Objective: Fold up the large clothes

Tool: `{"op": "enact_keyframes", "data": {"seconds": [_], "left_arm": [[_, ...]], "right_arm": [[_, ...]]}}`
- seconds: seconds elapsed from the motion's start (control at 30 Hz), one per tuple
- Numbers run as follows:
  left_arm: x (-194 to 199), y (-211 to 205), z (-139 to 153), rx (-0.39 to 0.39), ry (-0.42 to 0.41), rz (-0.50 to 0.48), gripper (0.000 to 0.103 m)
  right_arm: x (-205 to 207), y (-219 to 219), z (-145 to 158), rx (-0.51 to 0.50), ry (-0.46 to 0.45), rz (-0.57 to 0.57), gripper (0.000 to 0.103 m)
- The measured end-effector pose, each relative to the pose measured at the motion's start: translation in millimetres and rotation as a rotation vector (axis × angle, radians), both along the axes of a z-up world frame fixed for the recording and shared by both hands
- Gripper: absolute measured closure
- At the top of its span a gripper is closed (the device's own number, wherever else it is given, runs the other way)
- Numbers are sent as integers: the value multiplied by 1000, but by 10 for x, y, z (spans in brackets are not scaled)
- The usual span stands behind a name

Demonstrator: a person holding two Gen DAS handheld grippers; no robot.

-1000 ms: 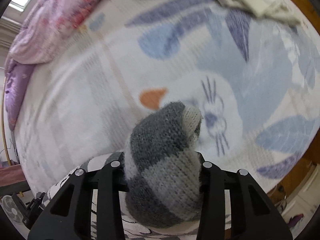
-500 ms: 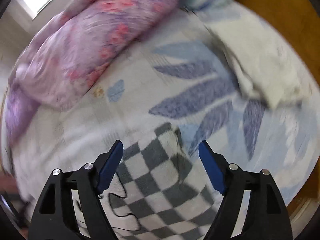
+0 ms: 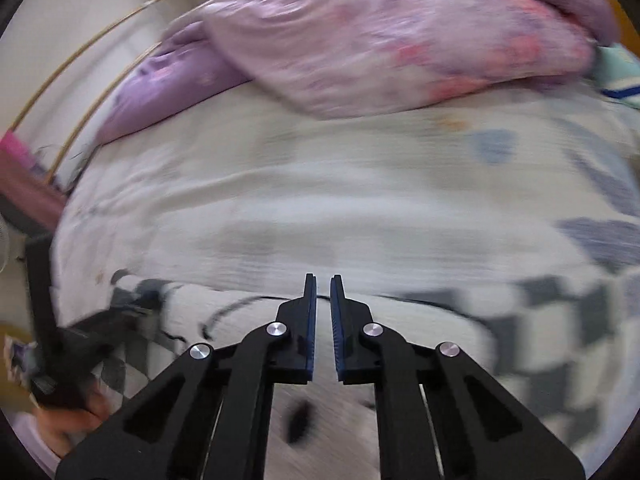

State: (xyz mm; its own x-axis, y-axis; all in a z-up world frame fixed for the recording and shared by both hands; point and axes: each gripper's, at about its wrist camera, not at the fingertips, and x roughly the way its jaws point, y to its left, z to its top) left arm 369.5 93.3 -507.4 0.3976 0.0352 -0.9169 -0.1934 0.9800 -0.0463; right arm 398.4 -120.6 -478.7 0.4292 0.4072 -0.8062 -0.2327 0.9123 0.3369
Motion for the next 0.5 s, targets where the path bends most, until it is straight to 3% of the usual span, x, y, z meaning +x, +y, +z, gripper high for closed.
{"op": "enact_keyframes", "data": {"seconds": [0.07, 0.1, 0.13, 0.2, 0.33, 0.4, 0.47, 0.5], "left_arm": [[-82, -10, -149, -12, -87, -3, 94], [-153, -16, -188, -5, -143, -26, 94], [-200, -13, -196, -5, -172, -43, 94], [-220, 26, -180, -9, -186, -55, 92], [-204, 119, -182, 45, -202, -113, 100], [-205, 198, -136, 78, -204, -144, 100], [-211, 294, -106, 166, -202, -131, 100], [-214, 424, -95, 175, -197, -115, 100]], "right_arm": [[9, 213, -354, -62, -6, 22, 96], [-47, 261, -496, -79, -81, 22, 97], [-85, 252, -514, -64, -129, 22, 98], [-78, 143, -498, -9, -120, 8, 100], [-48, -92, -473, 9, -115, 34, 103], [-37, -318, -436, -154, -143, -9, 103], [-13, -790, -476, -221, -136, -81, 103], [8, -1045, -494, -221, -115, -115, 103]]}}
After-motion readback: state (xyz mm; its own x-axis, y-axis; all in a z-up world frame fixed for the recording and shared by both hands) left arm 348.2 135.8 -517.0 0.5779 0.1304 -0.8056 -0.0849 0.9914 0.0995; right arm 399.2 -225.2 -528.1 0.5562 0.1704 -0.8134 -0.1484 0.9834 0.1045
